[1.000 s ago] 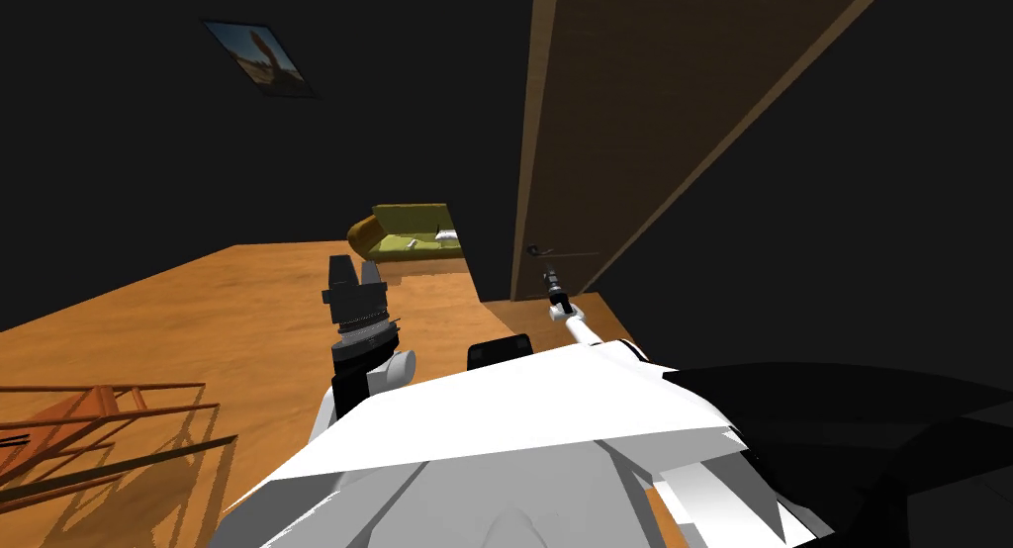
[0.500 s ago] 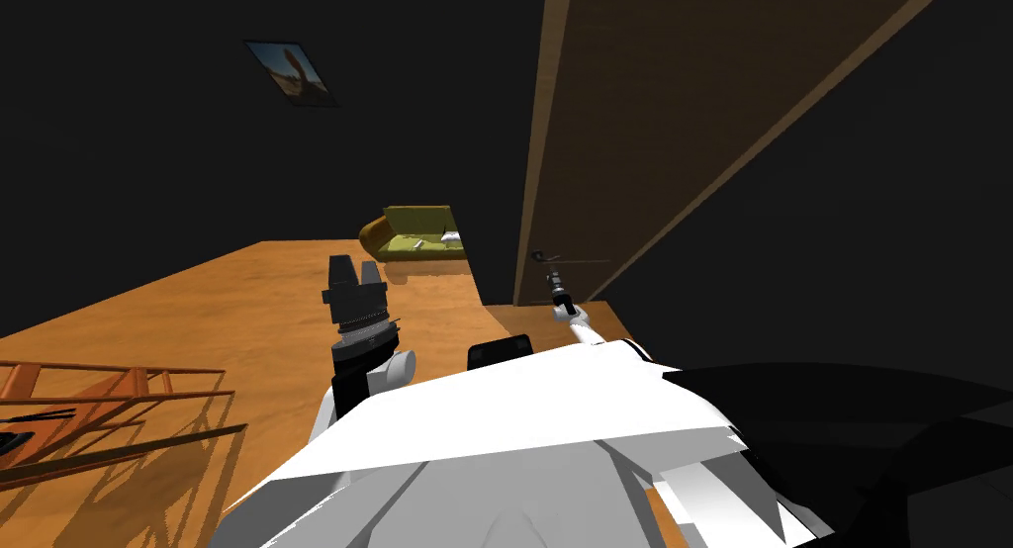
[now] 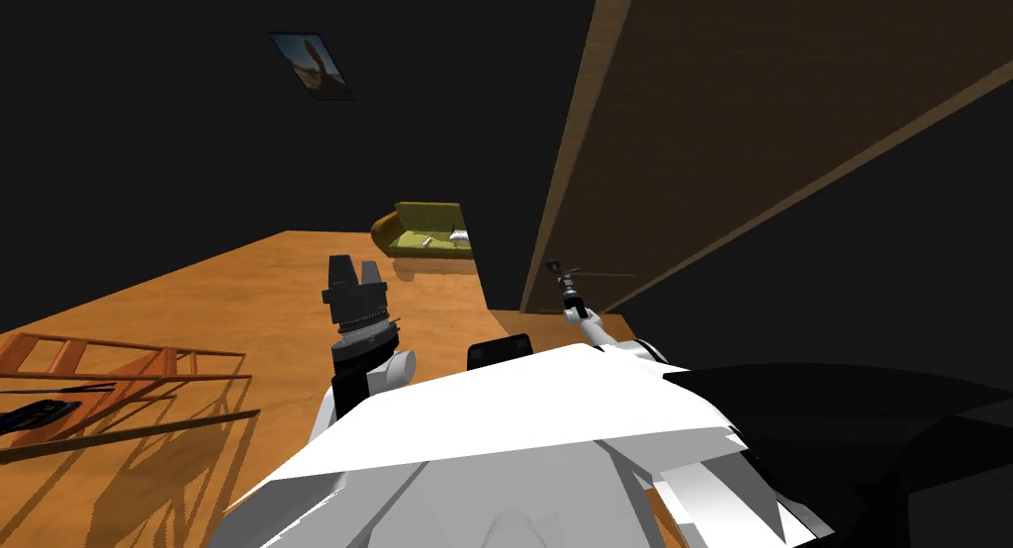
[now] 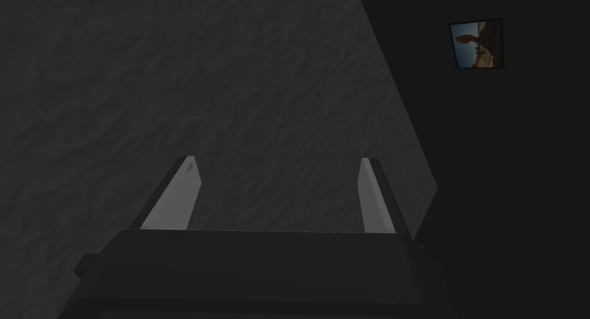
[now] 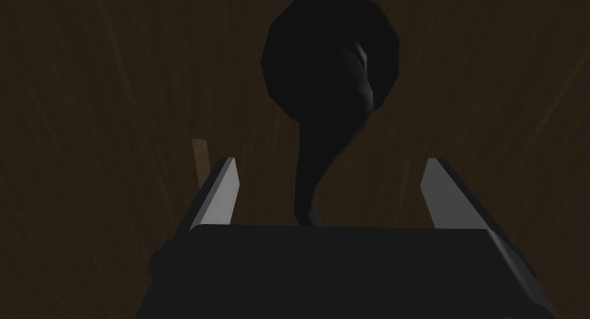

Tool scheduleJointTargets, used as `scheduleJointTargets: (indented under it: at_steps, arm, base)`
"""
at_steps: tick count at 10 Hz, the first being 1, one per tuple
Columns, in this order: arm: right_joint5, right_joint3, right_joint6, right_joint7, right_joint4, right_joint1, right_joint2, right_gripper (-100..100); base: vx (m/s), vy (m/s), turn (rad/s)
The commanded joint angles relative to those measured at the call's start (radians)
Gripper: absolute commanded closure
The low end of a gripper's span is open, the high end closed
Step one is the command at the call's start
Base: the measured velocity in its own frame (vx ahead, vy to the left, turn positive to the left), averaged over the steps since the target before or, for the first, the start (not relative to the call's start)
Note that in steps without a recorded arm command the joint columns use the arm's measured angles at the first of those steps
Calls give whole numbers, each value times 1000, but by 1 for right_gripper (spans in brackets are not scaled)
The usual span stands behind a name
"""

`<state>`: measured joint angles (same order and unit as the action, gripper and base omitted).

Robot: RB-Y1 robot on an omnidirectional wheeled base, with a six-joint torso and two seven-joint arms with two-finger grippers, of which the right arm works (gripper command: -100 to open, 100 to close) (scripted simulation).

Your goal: Pull the door open

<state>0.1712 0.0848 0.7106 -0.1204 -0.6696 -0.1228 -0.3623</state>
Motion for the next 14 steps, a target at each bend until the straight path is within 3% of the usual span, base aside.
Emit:
scheduleJointTargets:
  at_steps: [1, 3, 4, 9, 14]
  arm:
    - [8, 12, 9, -17, -11, 27, -19, -100]
    - [8, 11, 17, -20, 3, 22, -22, -100]
    - [8, 11, 17, -20, 3, 22, -22, 100]
    - [8, 11, 17, -20, 3, 22, -22, 100]
    - [-14, -44, 43, -78, -14, 48, -55, 100]
  base:
    - [199, 17, 131]
    - [138, -11, 47]
    - [-12, 2, -12]
    - [-15, 1, 1]
    - [-198, -49, 103]
